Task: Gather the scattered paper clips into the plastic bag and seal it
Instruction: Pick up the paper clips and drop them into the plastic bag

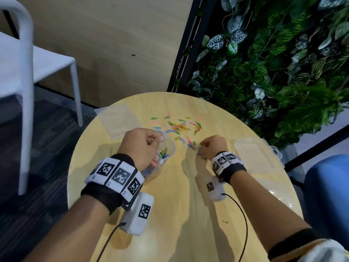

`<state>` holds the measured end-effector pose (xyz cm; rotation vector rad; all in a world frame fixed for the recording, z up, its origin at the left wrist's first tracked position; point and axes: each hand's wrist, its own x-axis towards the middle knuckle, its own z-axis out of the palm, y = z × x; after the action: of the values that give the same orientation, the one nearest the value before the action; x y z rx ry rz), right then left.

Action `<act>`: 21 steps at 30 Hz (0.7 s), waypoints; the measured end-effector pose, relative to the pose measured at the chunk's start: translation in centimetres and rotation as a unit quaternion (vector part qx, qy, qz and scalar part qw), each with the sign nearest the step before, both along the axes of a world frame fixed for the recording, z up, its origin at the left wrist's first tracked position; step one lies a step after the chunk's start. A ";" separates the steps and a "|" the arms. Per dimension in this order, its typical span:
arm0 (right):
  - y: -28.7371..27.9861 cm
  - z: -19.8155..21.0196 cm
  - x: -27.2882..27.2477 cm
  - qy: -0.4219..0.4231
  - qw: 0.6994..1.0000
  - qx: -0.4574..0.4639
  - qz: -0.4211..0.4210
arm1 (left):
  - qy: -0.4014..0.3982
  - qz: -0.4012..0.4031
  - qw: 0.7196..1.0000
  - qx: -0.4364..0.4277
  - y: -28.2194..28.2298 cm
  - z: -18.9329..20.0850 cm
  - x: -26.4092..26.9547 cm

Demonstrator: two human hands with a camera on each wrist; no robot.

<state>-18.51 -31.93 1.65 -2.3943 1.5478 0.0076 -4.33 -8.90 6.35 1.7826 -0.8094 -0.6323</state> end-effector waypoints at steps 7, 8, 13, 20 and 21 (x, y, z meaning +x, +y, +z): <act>1.4 4.0 -1.4 -0.540 0.738 0.362 -0.180 | 0.007 -0.008 1.000 0.000 -0.2 0.0 -0.2; 2.6 5.0 -1.0 -0.554 0.710 0.406 -0.157 | 0.007 -0.008 1.000 0.000 -0.3 0.0 -0.3; 8.9 6.9 1.2 -0.437 0.774 0.459 -0.014 | 0.013 -0.009 1.000 -0.001 -0.4 -0.1 -0.7; 11.8 7.3 3.3 -0.359 0.856 0.372 0.006 | 0.007 -0.017 1.000 -0.013 0.1 0.3 -0.4; 12.1 7.3 3.4 -0.347 0.870 0.349 0.007 | 0.006 -0.020 1.000 -0.014 0.1 0.3 -0.5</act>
<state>-15.06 -19.78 8.98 -1.5690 0.9507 -0.2260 -4.80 -8.79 6.62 1.7402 -0.8446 -0.6549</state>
